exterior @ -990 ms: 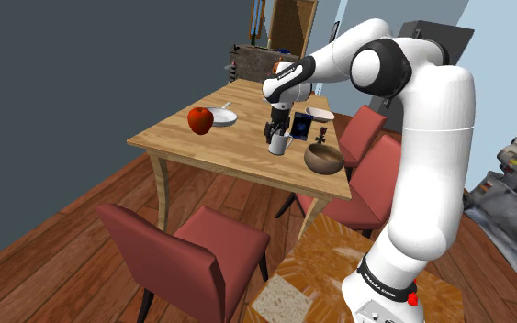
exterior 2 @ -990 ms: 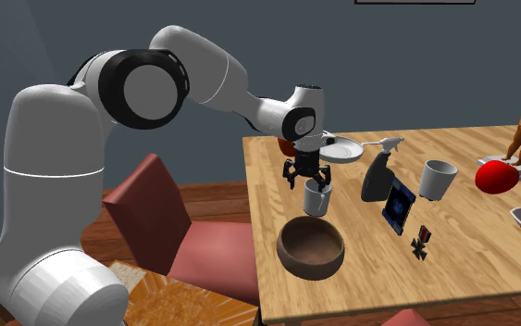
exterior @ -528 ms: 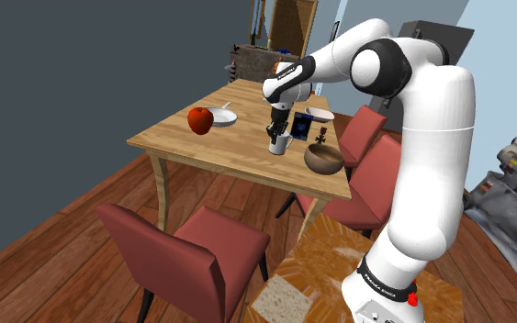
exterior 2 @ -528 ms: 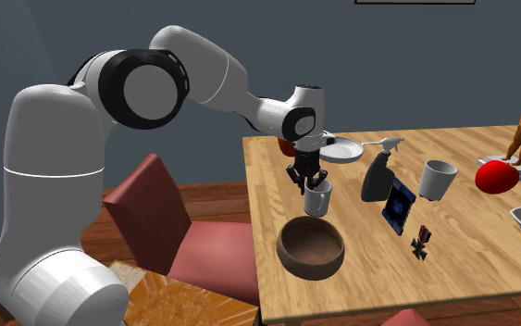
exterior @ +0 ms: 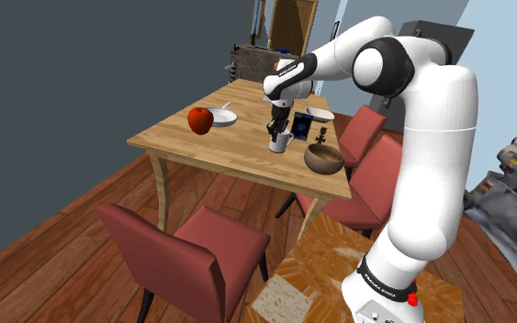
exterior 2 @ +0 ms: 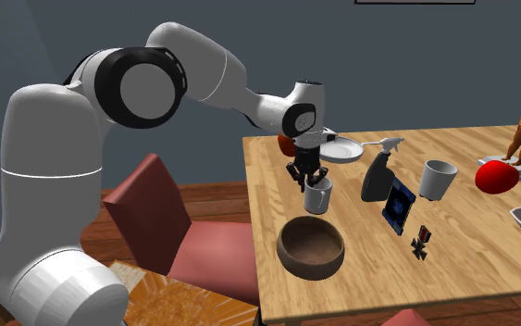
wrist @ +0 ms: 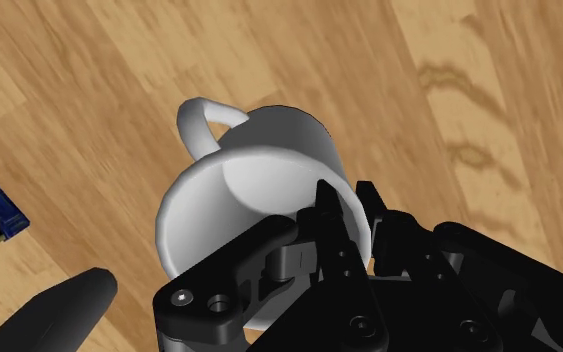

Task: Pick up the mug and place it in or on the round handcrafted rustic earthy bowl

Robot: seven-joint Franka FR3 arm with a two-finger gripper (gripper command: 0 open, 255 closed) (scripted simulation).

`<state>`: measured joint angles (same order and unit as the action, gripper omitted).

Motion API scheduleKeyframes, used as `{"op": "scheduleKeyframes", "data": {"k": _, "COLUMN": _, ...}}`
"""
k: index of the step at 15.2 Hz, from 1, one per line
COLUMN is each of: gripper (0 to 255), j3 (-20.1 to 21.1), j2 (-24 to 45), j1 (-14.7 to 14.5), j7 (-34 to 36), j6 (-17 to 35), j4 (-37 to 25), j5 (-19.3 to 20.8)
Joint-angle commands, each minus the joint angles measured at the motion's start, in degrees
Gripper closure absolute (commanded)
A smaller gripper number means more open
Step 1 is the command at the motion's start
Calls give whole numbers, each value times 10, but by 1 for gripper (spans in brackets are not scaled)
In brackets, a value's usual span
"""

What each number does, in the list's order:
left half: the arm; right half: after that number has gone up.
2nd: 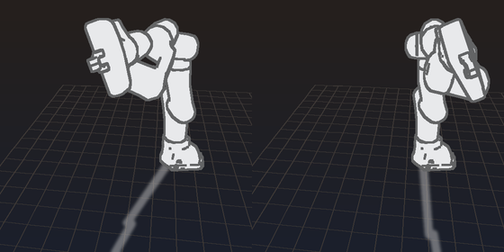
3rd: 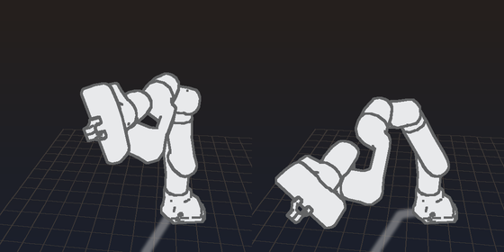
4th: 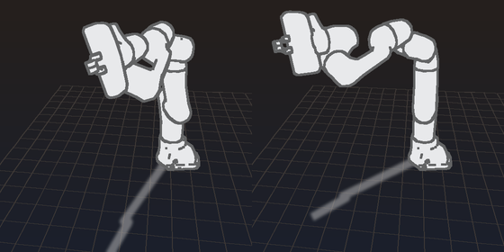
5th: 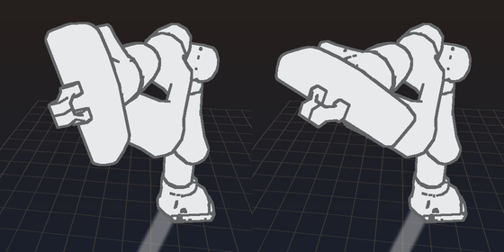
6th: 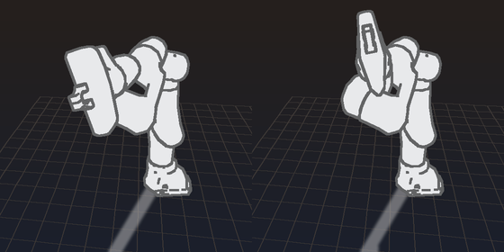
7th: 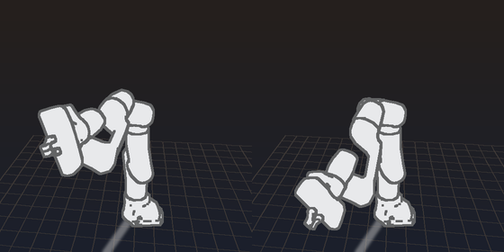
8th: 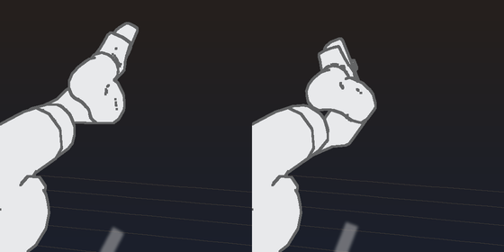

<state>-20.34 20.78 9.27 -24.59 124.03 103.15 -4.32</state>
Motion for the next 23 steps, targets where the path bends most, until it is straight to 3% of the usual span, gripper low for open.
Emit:
{"op": "scheduleKeyframes", "data": {"k": 1, "gripper": 255, "j3": -1, "j2": -6, "j1": -1, "j7": 1, "j6": -13, "j4": -7, "j5": 2}}
{"op": "scheduleKeyframes", "data": {"k": 23, "gripper": 255, "j3": -9, "j2": -52, "j1": -4, "j7": 7, "j6": -166, "j4": -117, "j5": 21}}
